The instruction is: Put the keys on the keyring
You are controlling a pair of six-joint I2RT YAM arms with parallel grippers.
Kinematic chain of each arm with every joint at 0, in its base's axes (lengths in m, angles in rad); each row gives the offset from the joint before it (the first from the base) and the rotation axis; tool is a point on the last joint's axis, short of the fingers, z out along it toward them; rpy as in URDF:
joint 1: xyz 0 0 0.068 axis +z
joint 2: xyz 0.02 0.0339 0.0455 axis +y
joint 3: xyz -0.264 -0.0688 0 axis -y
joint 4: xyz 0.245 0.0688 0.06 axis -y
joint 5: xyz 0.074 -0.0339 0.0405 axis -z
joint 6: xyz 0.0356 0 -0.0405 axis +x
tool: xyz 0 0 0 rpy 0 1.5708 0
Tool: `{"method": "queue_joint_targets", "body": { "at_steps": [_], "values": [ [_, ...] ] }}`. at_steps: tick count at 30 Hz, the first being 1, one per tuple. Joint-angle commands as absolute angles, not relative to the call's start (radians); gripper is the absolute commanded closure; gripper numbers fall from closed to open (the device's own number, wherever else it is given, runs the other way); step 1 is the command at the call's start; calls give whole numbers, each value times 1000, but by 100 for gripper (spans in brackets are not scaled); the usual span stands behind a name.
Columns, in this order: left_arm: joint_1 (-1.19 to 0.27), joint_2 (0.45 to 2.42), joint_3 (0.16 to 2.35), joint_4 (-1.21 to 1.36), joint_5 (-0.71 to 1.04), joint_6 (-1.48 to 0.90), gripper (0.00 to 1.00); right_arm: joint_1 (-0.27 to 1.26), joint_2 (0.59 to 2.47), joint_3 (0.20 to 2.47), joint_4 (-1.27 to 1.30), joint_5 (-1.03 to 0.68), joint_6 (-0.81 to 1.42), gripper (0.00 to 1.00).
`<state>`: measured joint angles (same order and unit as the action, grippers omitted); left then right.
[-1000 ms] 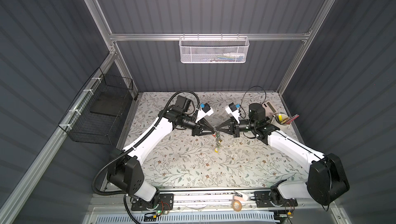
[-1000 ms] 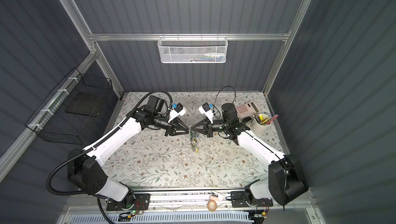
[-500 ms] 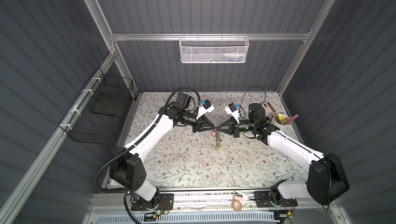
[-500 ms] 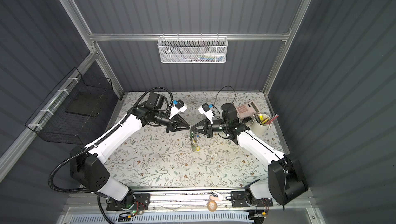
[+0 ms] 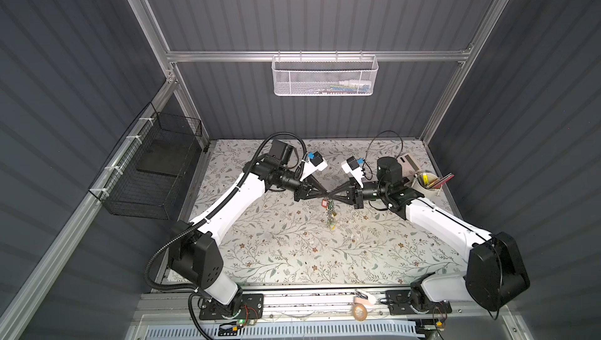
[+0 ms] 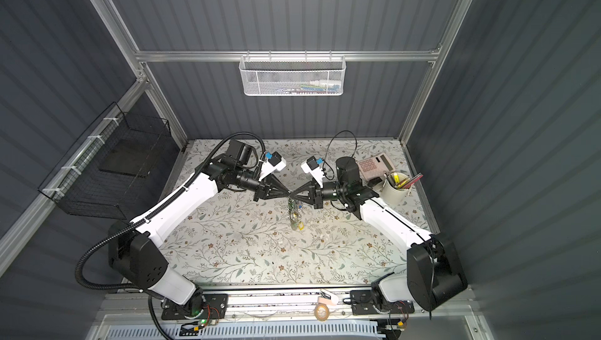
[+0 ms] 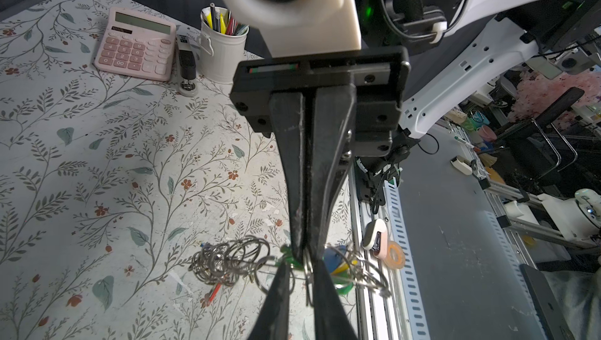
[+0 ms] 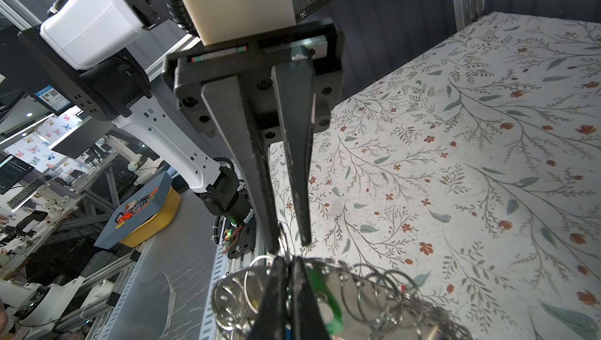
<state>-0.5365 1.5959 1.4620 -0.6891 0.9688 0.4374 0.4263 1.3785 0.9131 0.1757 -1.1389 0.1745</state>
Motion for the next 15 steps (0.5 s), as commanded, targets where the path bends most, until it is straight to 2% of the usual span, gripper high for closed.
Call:
{"method": "queue_joint_targets", "body": {
  "at_steps": [1, 4, 10, 11, 15],
  "values": [
    [-544, 1611, 1494, -725, 960, 447, 88, 429, 1376, 950, 192, -1159, 160, 100],
    [-545, 1609, 1493, -727, 948, 445, 99, 429, 1376, 950, 189, -1159, 158, 100],
    [-545, 1547, 1423, -591, 903, 363, 100, 421, 1360, 948, 187, -1140, 162, 99],
    [-546, 1518, 1367, -539, 885, 344, 100, 417, 1352, 944, 193, -1131, 168, 91],
    [-545, 1405, 1212, -249, 808, 222, 100, 397, 1313, 915, 266, -1116, 230, 72]
  ]
}}
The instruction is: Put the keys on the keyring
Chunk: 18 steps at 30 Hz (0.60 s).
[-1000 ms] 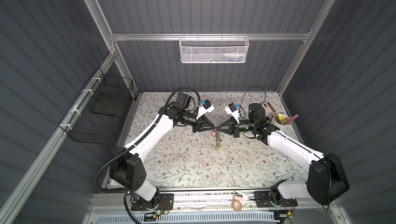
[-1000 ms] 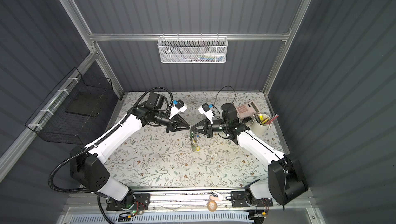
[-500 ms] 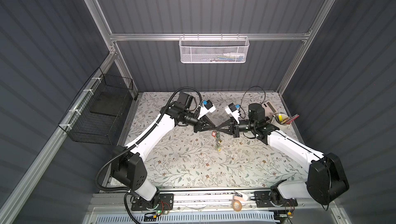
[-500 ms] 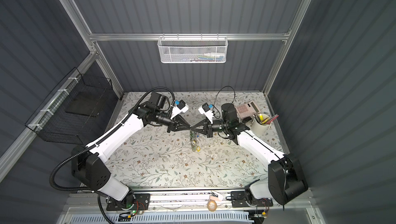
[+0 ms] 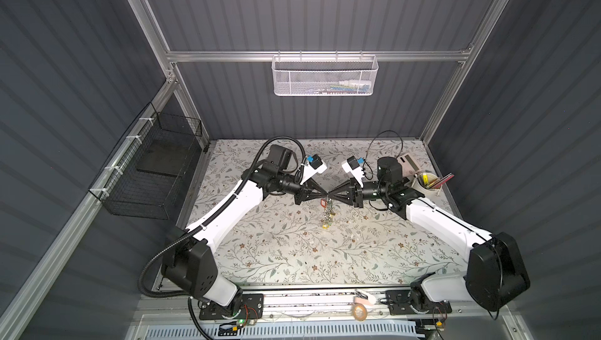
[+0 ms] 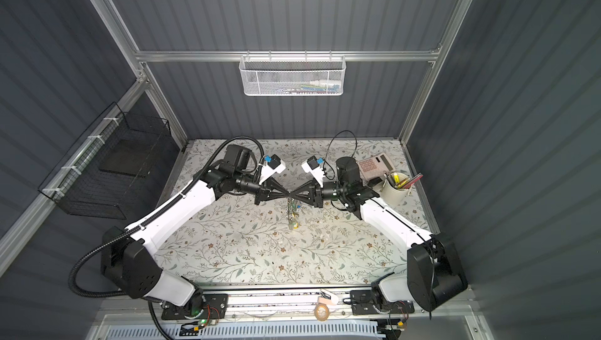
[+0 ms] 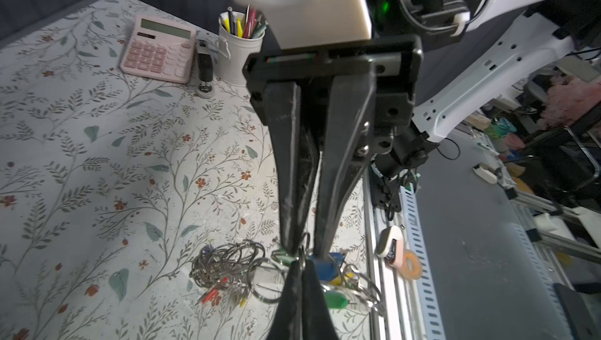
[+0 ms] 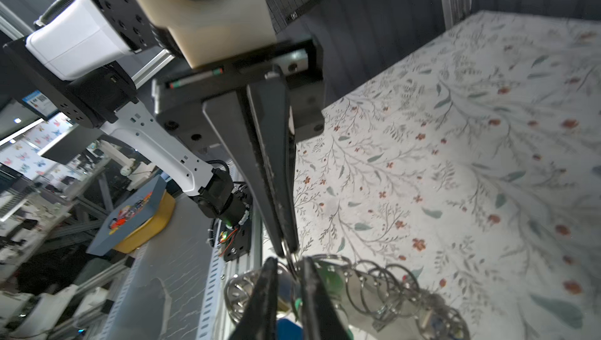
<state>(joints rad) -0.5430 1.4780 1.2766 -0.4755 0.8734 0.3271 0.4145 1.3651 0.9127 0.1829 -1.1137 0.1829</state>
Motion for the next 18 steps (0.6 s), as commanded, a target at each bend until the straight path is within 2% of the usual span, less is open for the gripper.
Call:
{"method": "queue_joint_targets", "body": {
  "at_steps": [1, 5, 12, 18],
  "values": [
    [-546, 1389, 1189, -198, 802, 204, 100, 392, 1304, 907, 290, -1112, 249, 70],
    [-546, 1322, 1096, -40, 774, 129, 100, 365, 1259, 875, 338, -1051, 294, 62],
    [-550, 1208, 852, 451, 728, -117, 100, 384, 1284, 877, 333, -1043, 305, 57],
    [-587, 1167, 747, 645, 642, -166, 100, 396, 1339, 933, 370, -1063, 325, 54]
  ]
}}
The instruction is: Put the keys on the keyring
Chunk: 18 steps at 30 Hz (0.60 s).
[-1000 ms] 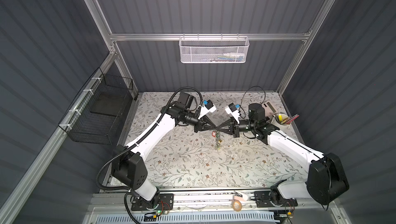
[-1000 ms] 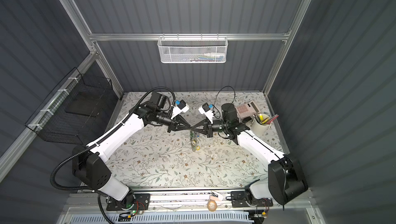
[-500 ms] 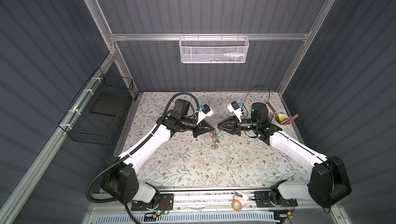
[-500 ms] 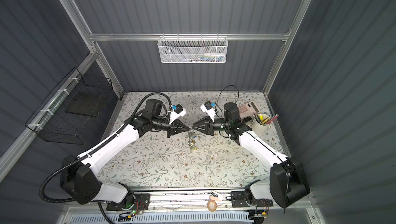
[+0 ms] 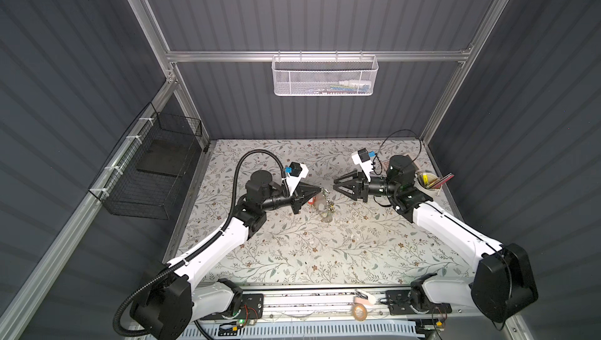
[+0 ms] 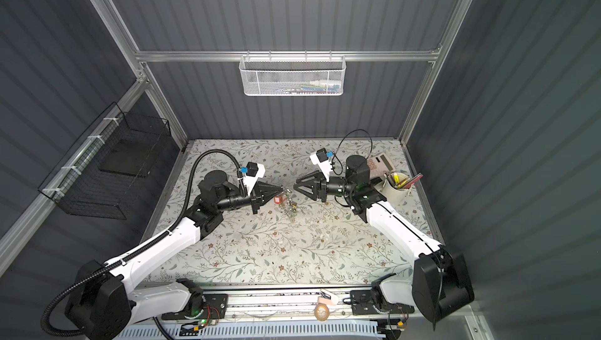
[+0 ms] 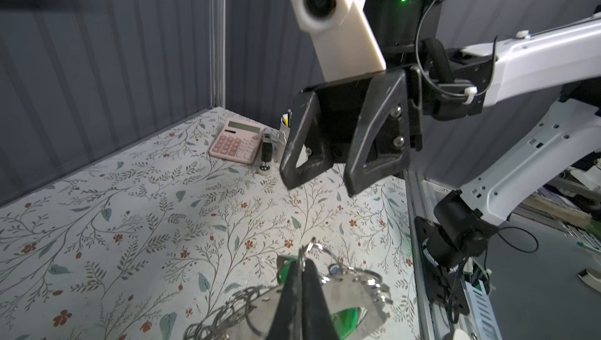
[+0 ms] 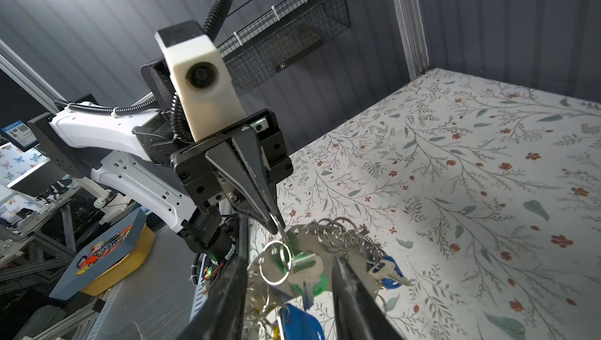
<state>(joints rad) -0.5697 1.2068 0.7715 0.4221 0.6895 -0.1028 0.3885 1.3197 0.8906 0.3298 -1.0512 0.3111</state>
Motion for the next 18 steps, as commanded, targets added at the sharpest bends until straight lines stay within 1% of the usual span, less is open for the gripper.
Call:
{"method": "queue_joint_targets", "body": {
  "at_steps": [1, 7, 12, 17, 18],
  "values": [
    [-590, 1163, 732, 672, 624, -171, 100, 396, 1349, 944, 368, -1064, 325, 54],
    [-613, 1166, 673, 818, 547, -186, 100, 410, 1394, 1005, 363, -1096, 328, 53],
    [-618, 1181, 634, 926, 489, -209, 100, 425, 1400, 1019, 338, -1120, 318, 59],
    [-618, 1197, 608, 1015, 464, -234, 100, 434, 1401, 1023, 313, -1129, 306, 61],
    [-618, 1201, 602, 1037, 463, -242, 100, 435, 1404, 1027, 305, -1128, 302, 63]
  ]
}}
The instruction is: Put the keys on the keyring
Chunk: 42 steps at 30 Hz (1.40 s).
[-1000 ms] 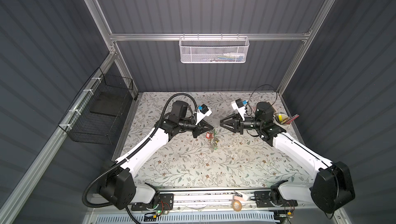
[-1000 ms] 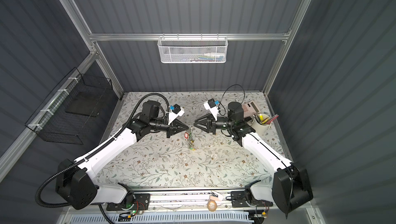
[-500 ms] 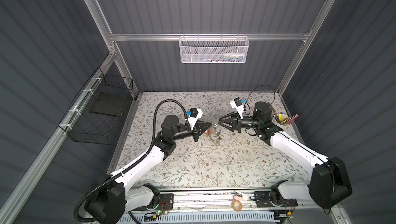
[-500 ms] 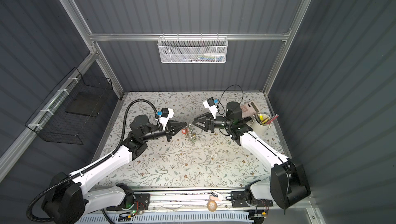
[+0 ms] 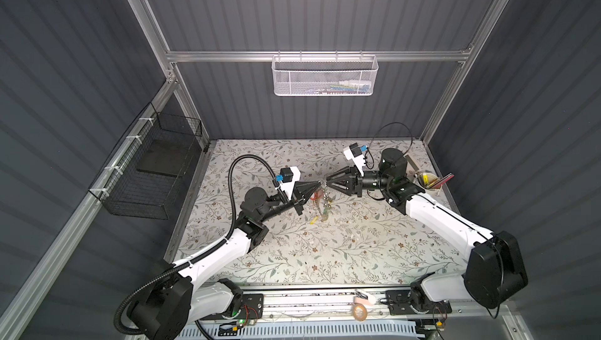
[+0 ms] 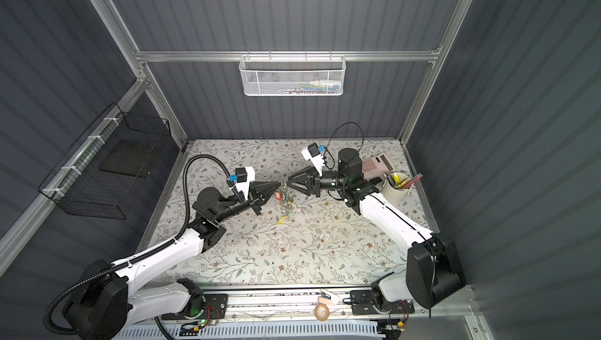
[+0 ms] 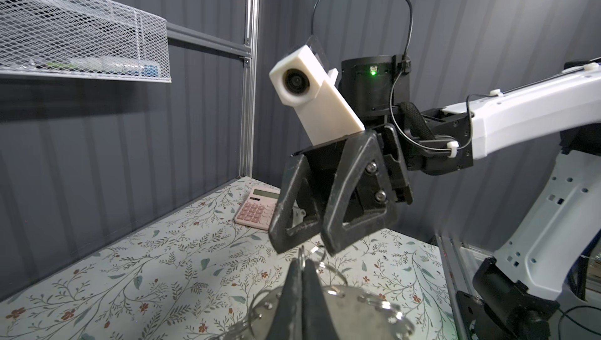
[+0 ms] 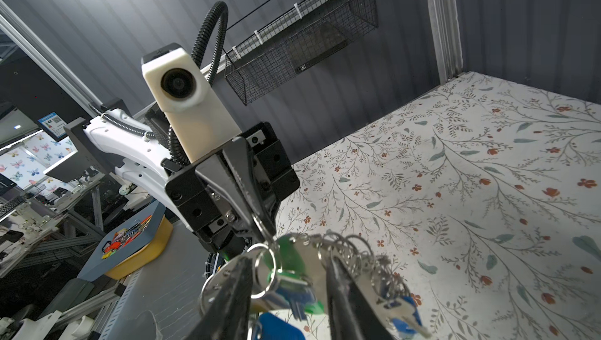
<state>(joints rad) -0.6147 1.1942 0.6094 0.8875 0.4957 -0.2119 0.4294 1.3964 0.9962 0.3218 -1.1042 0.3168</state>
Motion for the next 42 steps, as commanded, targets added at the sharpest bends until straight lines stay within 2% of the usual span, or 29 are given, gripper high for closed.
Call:
{"method": "queue_joint_targets", "body": {
  "at_steps": [1, 5, 11, 14, 16, 20, 38, 42],
  "values": [
    [-618, 1207, 597, 1059, 463, -252, 100, 436, 1409, 1034, 294, -1122, 295, 67],
    [-618, 1238, 576, 1152, 457, -295, 100, 437, 1420, 1056, 286, -1121, 294, 73],
    [-618, 1276, 560, 1239, 442, -322, 100, 436, 1431, 1079, 280, -1125, 294, 74],
    [-620, 1290, 559, 1262, 442, -328, 100, 439, 1437, 1089, 254, -1124, 280, 79],
    [-620, 1296, 558, 1272, 439, -333, 100, 444, 1438, 1091, 242, -1124, 273, 88],
    [-620, 1307, 554, 1296, 431, -341, 100, 449, 1437, 1089, 221, -1117, 263, 100],
    [-635, 1404, 581, 1489, 420, -457, 100, 469, 1492, 1110, 220, -1112, 277, 100],
    [-647, 1427, 583, 1502, 418, -462, 100, 474, 1506, 1136, 230, -1120, 289, 95]
  ]
}}
